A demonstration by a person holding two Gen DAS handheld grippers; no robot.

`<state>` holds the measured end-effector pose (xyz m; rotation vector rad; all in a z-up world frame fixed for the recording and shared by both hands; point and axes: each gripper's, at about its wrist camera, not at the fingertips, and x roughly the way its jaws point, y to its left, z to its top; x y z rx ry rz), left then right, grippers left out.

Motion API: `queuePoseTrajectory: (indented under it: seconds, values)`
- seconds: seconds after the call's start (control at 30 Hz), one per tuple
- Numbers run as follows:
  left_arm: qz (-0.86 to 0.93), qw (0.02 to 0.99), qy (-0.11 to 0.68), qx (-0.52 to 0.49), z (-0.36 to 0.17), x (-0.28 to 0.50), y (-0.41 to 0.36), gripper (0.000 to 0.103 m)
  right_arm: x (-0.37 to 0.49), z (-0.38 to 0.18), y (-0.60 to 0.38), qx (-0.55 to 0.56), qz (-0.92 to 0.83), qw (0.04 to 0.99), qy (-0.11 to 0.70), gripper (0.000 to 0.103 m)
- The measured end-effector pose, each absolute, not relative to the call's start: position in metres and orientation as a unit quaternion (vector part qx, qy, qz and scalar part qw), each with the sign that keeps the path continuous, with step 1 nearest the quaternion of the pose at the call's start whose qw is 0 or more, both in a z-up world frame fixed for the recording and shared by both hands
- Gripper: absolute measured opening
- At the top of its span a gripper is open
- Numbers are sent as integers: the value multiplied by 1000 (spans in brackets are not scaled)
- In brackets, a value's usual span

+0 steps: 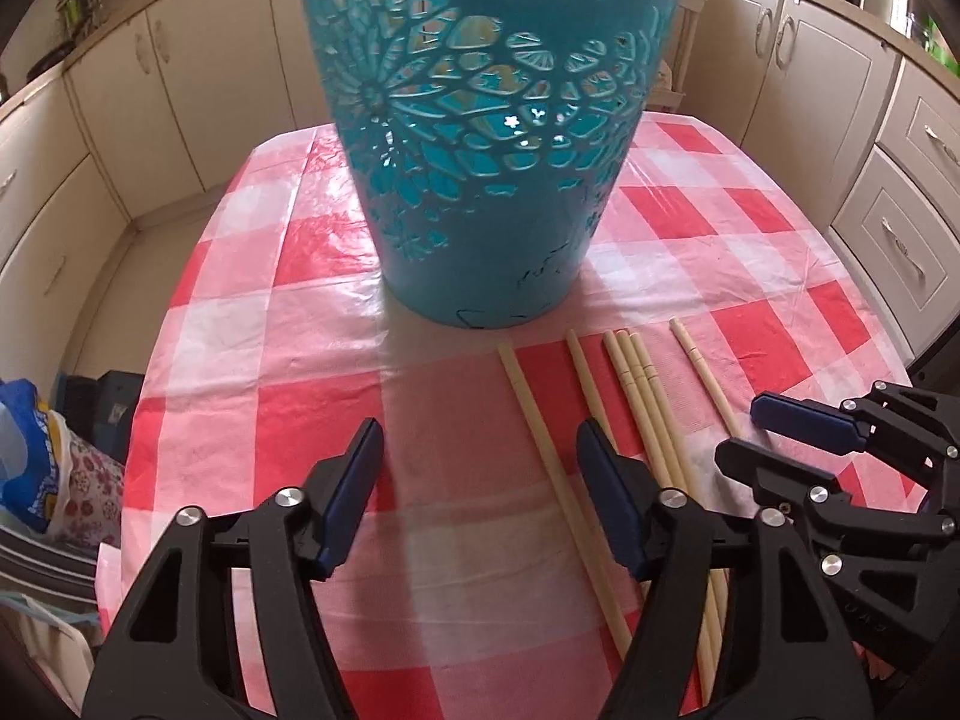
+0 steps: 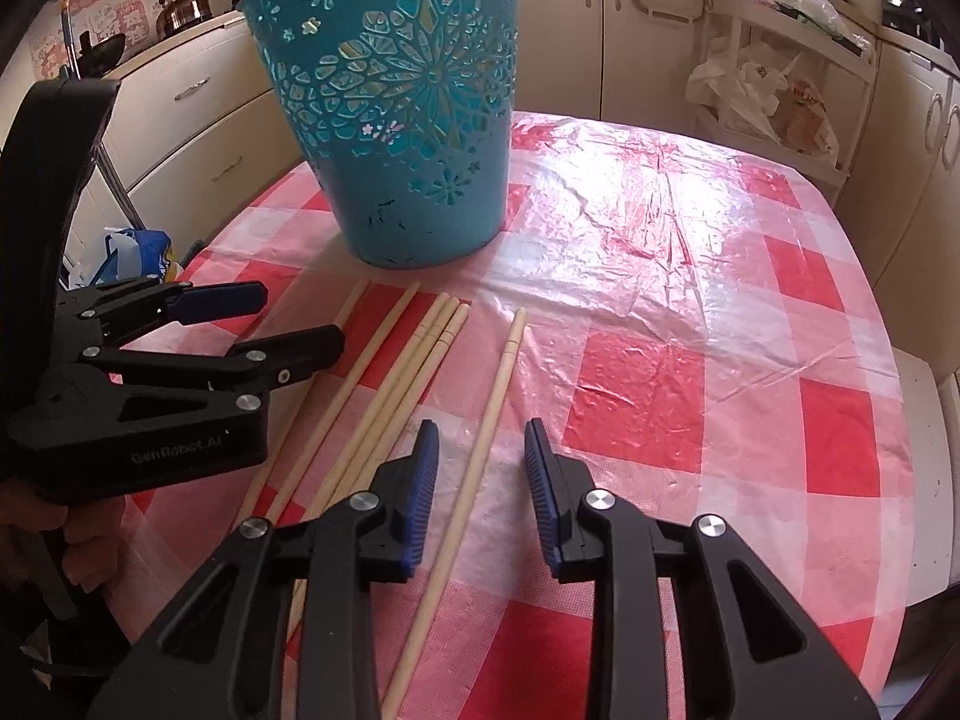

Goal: Organize utensils
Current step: 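Grasp one wooden stick with the right tool while the left tool grasps another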

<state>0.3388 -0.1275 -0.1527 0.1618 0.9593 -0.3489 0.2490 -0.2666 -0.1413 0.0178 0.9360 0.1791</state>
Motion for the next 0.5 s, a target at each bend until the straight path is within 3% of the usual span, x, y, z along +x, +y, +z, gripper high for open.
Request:
queuePoseTrajectory:
  seconds: [0.07, 0.13, 0.3, 0.4, 0.5]
  values:
    - [-172, 869, 455, 95, -154, 340, -134, 29, 250, -142, -267, 0, 81, 889, 450, 10]
    - [-189, 865, 455, 97, -154, 340, -137, 12, 251, -142, -269, -2, 84, 888, 453, 8]
    - [-197, 859, 462, 102, -154, 336, -139, 11, 253, -141, -265, -21, 90, 881, 464, 8]
    - [-191, 853, 472, 115, -153, 335, -142, 18, 257, -140, -261, -36, 94, 877, 471, 8]
    - [-188, 850, 476, 124, -151, 332, -145, 18, 257, -140, -256, -53, 96, 876, 470, 7]
